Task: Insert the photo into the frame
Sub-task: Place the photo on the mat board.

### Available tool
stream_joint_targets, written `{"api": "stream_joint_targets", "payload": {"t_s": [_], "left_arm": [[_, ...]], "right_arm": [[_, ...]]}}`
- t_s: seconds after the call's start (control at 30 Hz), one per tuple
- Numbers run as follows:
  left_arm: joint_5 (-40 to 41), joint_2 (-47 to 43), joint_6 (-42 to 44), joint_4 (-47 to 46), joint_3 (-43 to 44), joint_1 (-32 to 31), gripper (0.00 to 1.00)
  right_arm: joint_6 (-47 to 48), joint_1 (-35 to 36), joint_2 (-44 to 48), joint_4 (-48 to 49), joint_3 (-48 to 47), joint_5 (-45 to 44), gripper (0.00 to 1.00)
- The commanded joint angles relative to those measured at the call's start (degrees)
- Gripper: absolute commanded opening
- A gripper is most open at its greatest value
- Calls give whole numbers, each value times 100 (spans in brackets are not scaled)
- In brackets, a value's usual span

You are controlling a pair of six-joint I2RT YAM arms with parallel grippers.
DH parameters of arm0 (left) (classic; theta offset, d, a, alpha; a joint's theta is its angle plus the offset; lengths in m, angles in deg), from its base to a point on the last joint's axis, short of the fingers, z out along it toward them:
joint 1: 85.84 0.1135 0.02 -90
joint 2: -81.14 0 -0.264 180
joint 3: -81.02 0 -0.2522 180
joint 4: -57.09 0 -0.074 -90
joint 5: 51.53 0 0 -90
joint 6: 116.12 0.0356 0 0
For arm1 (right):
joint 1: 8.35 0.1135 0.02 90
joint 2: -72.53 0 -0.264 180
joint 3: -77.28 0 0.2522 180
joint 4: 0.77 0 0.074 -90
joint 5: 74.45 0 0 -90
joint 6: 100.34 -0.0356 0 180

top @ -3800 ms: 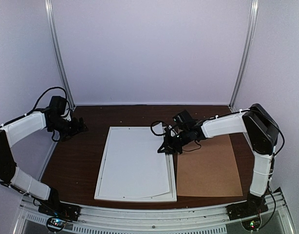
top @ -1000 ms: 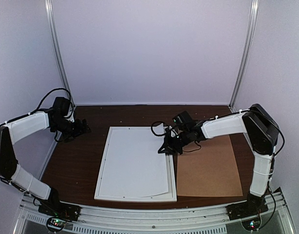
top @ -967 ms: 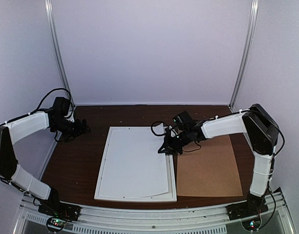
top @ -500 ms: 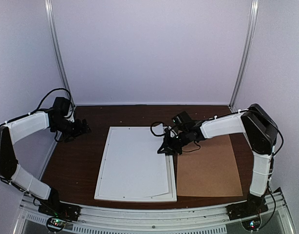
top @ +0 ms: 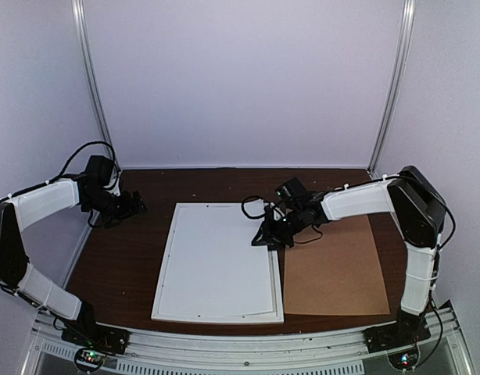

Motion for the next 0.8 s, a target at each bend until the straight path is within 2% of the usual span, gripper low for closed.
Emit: {"api": "stream_joint_targets", "payload": {"t_s": [0.0,0.53,0.77], "left_arm": [[-48,20,55,-219,-2,-53,98],[-57,71,138,-227,-55,-209,98],[80,193,260,-243,34,-693,98]], "right_arm": [[213,33,122,-320,-187,-310,31],[999,-37,533,-1513,-367,-1346,41],[1572,-184,905,-2361,-356,-2313,42]]}}
